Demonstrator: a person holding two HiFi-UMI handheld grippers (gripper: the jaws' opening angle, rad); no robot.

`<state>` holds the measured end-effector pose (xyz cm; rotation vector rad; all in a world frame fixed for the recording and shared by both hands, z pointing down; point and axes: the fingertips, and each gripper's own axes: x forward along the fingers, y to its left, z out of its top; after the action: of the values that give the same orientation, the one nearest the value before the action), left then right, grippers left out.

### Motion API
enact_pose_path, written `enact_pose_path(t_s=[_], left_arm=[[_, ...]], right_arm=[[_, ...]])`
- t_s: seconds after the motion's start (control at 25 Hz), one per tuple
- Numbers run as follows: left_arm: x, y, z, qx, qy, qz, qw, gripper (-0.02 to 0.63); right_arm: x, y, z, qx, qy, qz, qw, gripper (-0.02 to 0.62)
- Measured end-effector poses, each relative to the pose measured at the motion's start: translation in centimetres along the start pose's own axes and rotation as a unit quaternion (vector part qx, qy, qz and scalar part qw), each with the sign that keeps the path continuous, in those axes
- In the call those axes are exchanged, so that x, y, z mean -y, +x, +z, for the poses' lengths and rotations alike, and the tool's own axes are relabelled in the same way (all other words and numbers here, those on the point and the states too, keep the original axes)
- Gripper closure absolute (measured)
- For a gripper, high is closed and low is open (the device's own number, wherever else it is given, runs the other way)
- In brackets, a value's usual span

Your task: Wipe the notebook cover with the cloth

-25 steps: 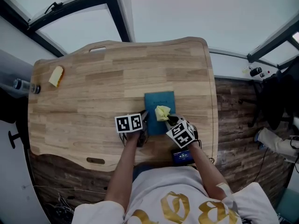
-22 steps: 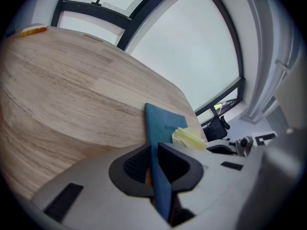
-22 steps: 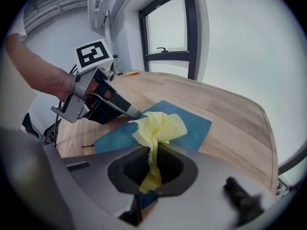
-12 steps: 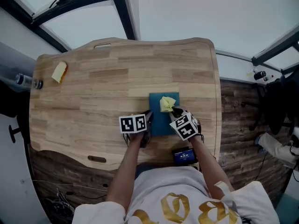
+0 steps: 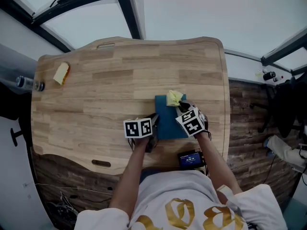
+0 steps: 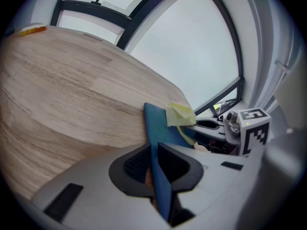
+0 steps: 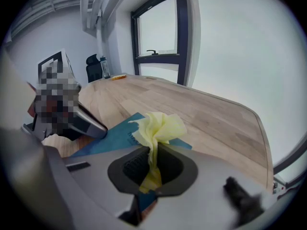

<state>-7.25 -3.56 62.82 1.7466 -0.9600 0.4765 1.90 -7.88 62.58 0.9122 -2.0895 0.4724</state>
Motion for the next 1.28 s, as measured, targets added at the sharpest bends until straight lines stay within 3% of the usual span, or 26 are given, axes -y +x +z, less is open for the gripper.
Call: enact_pose_path(t_s=[0.4,1.28], left_arm=[[0.0,0.0,0.1,-0.001,0.001,0.001,1.0000,0.549],[0.0,0.1,-0.1,-0.001,-0.001,0.000,1.0000,0.549]], right_arm=[[-0.1,0.3,0.5,0.000,0.009,-0.006,1.000,0.558],[-5.3,1.7,2.1,-0.008,-0.031,0.057,0.998,0.558]])
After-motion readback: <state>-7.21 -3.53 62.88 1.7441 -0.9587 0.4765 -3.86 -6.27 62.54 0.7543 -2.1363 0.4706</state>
